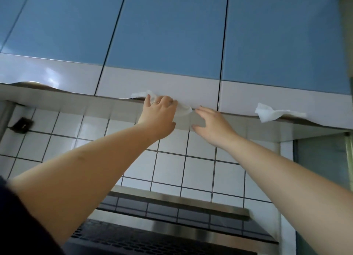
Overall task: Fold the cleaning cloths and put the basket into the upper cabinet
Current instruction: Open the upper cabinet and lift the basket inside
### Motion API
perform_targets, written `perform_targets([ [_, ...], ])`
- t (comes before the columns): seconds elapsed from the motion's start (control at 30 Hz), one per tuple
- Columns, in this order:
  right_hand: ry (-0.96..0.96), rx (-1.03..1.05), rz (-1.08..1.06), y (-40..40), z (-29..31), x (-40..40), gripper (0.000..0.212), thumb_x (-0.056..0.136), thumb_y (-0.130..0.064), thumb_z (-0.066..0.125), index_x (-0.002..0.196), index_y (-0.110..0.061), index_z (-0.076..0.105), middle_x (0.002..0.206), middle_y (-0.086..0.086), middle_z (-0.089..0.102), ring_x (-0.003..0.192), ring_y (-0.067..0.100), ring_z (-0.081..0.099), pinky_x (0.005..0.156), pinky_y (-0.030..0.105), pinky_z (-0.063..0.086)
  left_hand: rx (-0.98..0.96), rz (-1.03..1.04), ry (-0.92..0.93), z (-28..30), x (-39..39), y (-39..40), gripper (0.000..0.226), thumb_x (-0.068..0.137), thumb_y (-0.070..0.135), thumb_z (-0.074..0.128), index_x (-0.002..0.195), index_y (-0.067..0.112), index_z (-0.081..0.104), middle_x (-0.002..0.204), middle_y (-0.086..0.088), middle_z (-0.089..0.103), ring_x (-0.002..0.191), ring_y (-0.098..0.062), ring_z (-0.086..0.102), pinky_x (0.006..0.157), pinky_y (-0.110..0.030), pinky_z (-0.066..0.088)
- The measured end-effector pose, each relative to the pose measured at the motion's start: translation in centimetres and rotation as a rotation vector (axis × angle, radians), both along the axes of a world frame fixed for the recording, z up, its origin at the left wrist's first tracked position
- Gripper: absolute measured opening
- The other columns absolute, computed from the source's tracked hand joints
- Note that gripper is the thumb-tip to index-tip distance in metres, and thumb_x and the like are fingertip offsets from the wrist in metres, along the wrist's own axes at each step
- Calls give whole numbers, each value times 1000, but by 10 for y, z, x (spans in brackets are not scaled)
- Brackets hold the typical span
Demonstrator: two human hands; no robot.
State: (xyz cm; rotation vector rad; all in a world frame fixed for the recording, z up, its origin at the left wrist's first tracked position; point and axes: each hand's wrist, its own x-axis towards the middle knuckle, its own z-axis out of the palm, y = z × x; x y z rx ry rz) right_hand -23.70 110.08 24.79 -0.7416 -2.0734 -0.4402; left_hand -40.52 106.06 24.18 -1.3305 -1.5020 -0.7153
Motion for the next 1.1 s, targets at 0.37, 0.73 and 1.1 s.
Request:
perform_targets([
  [0.37, 360, -354, 317, -2, -27, -22, 34, 91, -32, 55, 123, -20, 52, 107, -3, 63, 100, 15, 59, 73, 22, 44, 135, 5, 18, 19, 0, -14, 29, 86, 23, 53, 115, 18, 56, 117, -4, 51, 112, -25, 46, 98, -37, 27],
  [0.73, 683, -467, 975, -79, -45, -81, 62, 91, -14, 52, 142, -39, 27, 138, -18, 43, 128, -2, 36, 108, 31, 31, 301, -256, -69, 18, -21, -84, 32, 86, 45, 58, 109, 22, 55, 111, 5, 54, 108, -17, 49, 95, -30, 26],
  [1.1, 604, -242, 1219, -148, -44, -145, 63, 90, -11, 50, 142, -39, 30, 137, -17, 46, 127, -2, 40, 107, 30, 37, 380, -330, -158, 15, -58, -168, 29, 82, 49, 62, 88, 23, 50, 91, 14, 52, 82, -12, 44, 86, -29, 37],
])
